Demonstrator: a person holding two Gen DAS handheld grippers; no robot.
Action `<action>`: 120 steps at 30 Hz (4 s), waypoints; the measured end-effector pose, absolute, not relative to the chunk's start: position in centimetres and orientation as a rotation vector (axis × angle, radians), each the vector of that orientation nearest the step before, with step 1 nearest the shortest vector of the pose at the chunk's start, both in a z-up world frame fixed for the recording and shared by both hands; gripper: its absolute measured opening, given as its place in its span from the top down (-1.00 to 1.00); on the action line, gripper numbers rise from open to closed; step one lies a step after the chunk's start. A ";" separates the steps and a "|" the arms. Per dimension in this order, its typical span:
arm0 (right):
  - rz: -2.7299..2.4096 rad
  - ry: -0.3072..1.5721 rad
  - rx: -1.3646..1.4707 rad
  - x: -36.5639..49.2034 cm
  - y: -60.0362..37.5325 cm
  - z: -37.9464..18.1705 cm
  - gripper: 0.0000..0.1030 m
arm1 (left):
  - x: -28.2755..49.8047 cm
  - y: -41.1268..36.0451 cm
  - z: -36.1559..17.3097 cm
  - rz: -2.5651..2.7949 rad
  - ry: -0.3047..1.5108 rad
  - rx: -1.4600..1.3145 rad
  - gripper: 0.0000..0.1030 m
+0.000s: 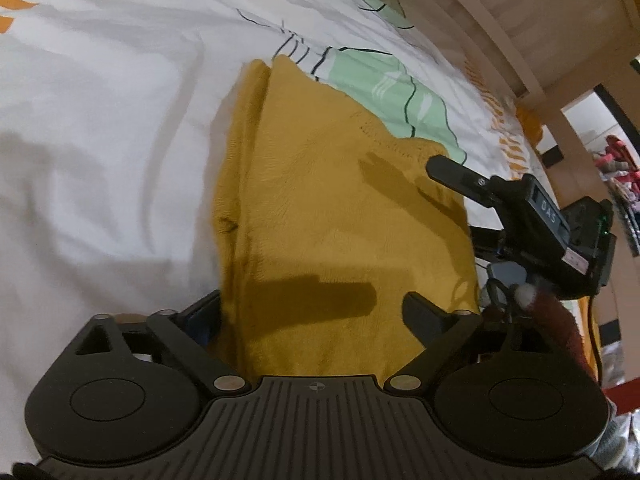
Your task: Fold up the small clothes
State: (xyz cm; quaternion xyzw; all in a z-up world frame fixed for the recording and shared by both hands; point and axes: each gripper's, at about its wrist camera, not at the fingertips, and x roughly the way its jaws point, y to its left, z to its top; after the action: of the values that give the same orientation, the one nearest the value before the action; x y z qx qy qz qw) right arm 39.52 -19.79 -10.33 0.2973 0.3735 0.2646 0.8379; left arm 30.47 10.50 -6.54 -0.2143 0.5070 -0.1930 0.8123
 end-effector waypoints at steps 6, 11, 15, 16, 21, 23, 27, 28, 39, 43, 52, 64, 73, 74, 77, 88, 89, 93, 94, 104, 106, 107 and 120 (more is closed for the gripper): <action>0.591 0.767 0.618 38.8 -20.0 -10.4 -1.00 | 29.6 9.8 -6.3 -0.478 1.081 -0.419 -0.67; 0.605 0.760 0.626 38.8 -20.3 -10.4 -0.61 | 29.2 10.5 -7.2 -0.527 1.147 -0.524 0.26; 0.541 0.811 0.653 39.0 -20.5 -10.7 0.13 | 29.4 10.6 -8.3 -0.540 1.175 -0.588 0.66; 0.534 0.806 0.659 38.8 -20.6 -10.6 0.14 | 29.3 10.4 -8.2 -0.547 1.168 -0.575 0.67; 0.495 0.796 0.664 36.8 -20.5 -8.9 0.21 | 28.3 10.7 -7.6 -0.573 1.173 -0.638 0.69; 0.496 0.799 0.665 35.6 -20.6 -8.1 0.22 | 27.1 10.8 -7.2 -0.593 1.183 -0.662 0.70; 0.488 0.842 0.637 31.6 -20.5 -7.0 0.22 | 23.4 10.5 -6.0 -0.639 1.202 -0.662 0.70; 0.481 0.861 0.636 30.5 -20.5 -6.9 0.22 | 22.2 10.4 -5.6 -0.653 1.210 -0.657 0.70; 0.304 0.890 0.498 19.5 -21.1 -7.0 -0.20 | 12.5 7.2 -6.2 -0.623 1.285 -0.479 0.61; 0.191 0.818 0.475 17.9 -21.8 -6.9 -0.25 | 11.4 7.3 -7.2 -0.559 1.228 -0.461 0.58; 0.128 0.629 0.401 14.6 -22.1 -4.6 -0.27 | 8.7 5.2 -4.1 -0.473 1.055 -0.202 0.58; 0.131 0.608 0.373 13.5 -21.9 -6.6 -0.37 | 10.7 4.4 2.1 -0.469 0.839 -0.138 0.54; 0.128 0.598 0.354 13.4 -21.7 -6.9 -0.40 | 17.9 5.7 0.1 -0.372 0.848 -0.229 0.53; 0.129 0.597 0.355 13.4 -21.7 -6.9 -0.40 | 18.6 5.6 0.0 -0.367 0.845 -0.231 0.53; 0.131 0.599 0.358 13.5 -21.6 -7.1 -0.41 | 20.6 4.9 -0.3 -0.369 0.841 -0.211 0.52; 0.137 0.599 0.392 13.5 -22.1 -7.3 -0.48 | 22.4 3.8 -2.3 -0.281 0.867 -0.119 0.52; 0.139 0.600 0.396 13.6 -22.1 -7.3 -0.48 | 22.4 4.0 -2.4 -0.276 0.868 -0.121 0.52; 0.145 0.604 0.393 13.7 -21.9 -7.4 -0.48 | 22.7 4.1 -2.8 -0.294 0.898 -0.134 0.51; 0.146 0.603 0.390 13.7 -21.8 -7.4 -0.48 | 23.0 4.0 -2.8 -0.298 0.901 -0.132 0.49; 0.141 0.585 0.387 13.4 -21.8 -7.1 -0.48 | 22.8 5.5 -3.4 -0.235 0.875 -0.233 0.89; 0.143 0.584 0.378 13.6 -21.6 -7.0 -0.50 | 22.4 5.8 -3.5 -0.209 0.858 -0.217 0.89; 0.146 0.586 0.373 13.8 -21.5 -7.0 -0.51 | 22.3 5.9 -3.6 -0.197 0.854 -0.219 0.89; 0.056 0.735 0.263 19.6 -20.2 -9.0 -0.82 | 21.8 6.6 -5.2 -0.164 0.876 -0.162 0.88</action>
State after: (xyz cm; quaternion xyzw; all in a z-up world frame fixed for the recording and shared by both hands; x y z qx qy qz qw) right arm 19.61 -20.19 -8.99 0.1283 0.3583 0.0274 0.9243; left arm 21.76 6.62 -5.15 -0.0782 0.4234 -0.0791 0.8991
